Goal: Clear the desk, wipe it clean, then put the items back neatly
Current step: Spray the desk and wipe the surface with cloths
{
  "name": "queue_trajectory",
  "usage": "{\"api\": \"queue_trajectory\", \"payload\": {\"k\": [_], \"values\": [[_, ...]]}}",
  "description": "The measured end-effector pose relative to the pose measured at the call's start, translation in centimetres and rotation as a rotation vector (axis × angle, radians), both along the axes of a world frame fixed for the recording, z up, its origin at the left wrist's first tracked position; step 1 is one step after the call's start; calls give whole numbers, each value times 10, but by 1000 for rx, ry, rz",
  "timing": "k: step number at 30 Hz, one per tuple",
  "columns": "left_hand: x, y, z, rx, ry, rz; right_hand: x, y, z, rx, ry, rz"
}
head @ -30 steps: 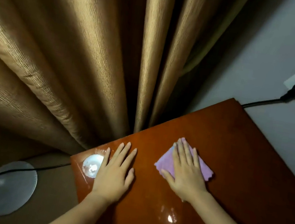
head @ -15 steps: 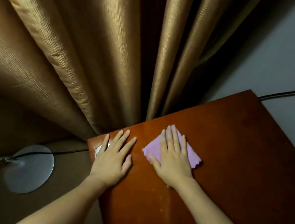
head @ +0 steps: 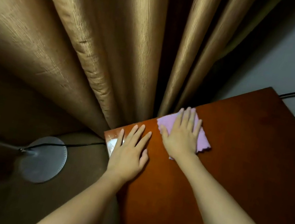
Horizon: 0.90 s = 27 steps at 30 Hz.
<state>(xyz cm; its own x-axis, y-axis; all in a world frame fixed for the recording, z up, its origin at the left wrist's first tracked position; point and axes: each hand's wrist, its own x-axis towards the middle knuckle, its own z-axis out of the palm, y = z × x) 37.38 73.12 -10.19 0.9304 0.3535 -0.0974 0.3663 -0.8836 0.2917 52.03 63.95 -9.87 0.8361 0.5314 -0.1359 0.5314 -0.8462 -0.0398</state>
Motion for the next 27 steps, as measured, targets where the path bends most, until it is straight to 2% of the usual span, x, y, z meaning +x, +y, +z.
{"api": "queue_trajectory", "payload": {"k": [3, 6, 10, 13, 15, 18, 22, 25, 27], "values": [[-2, 4, 1, 14, 33, -37, -30, -30, -2, 0, -24, 226], [-10, 11, 5, 15, 74, -88, -26, -79, -3, -58, 22, 268], [-26, 17, 11, 11, 96, -99, -2, -87, 1, -49, -27, 62], [-33, 20, 15, -9, 89, -92, 1, -41, 7, -46, 18, -235], [-40, 23, 15, -5, 94, -79, -7, -5, 8, 2, 25, -280], [-55, 28, 15, 25, 107, -26, -37, 27, -2, 14, 18, -70], [-68, 39, 16, 50, 150, 23, -82, 0, -7, -10, -12, 261], [-70, 42, 23, 28, 134, 43, -81, -36, -3, -82, 17, 356], [-73, 43, 26, 17, 118, 92, -71, -42, 2, -84, 5, 342]]}}
